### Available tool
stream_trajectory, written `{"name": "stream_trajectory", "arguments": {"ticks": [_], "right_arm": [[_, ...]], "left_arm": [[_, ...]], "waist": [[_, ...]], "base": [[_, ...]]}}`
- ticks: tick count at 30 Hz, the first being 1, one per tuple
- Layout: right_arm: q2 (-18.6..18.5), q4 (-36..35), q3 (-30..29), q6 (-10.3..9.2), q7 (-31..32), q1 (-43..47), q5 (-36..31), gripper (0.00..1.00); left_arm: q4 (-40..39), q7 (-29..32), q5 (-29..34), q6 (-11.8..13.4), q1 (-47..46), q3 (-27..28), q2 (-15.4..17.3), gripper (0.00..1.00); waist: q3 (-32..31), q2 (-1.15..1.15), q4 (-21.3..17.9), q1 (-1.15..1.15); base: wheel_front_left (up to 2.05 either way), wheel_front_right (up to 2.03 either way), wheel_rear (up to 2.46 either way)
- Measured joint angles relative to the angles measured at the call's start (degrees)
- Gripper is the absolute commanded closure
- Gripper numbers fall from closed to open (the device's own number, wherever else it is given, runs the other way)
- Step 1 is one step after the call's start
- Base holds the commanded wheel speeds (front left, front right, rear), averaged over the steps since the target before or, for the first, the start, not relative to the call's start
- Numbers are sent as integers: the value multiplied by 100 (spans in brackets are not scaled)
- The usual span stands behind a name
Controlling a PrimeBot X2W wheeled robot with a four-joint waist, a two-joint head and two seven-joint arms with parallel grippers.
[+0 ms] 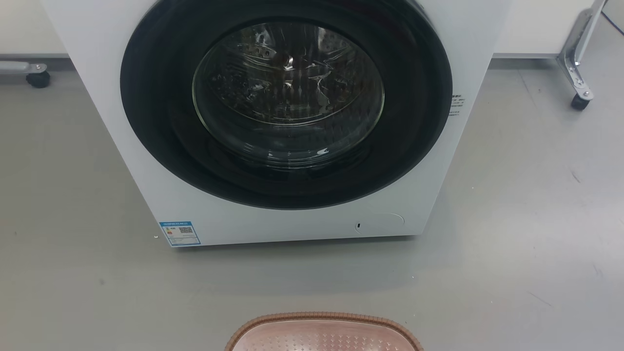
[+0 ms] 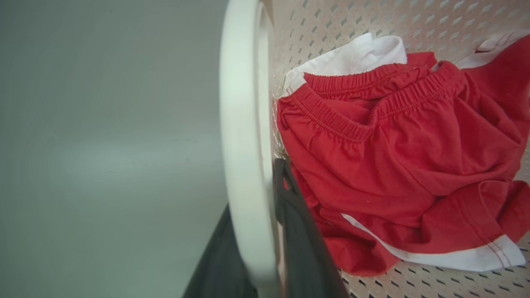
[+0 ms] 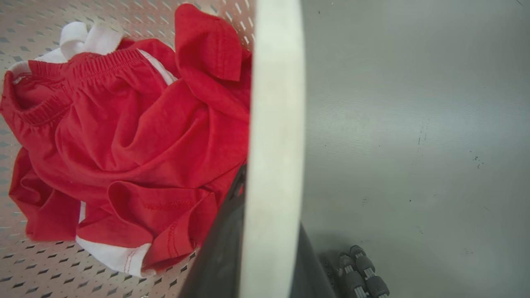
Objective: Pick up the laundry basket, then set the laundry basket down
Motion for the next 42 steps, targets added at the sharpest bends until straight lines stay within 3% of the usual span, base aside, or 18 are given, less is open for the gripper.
{"name": "stream_trajectory", "arguments": {"ticks": [27, 42], "right_arm": [[-10, -29, 201, 0, -92, -96, 254, 100], [-54, 1, 156, -1, -156, -1124, 297, 100]], "left_arm": [[70, -29, -112, 9, -140, -119, 1, 100], [67, -100, -112, 55, -1122, -51, 24, 100]], "waist": [[191, 0, 5, 0], [945, 0, 10, 1]], "base": [[0, 0, 0], [0, 0, 0]]}}
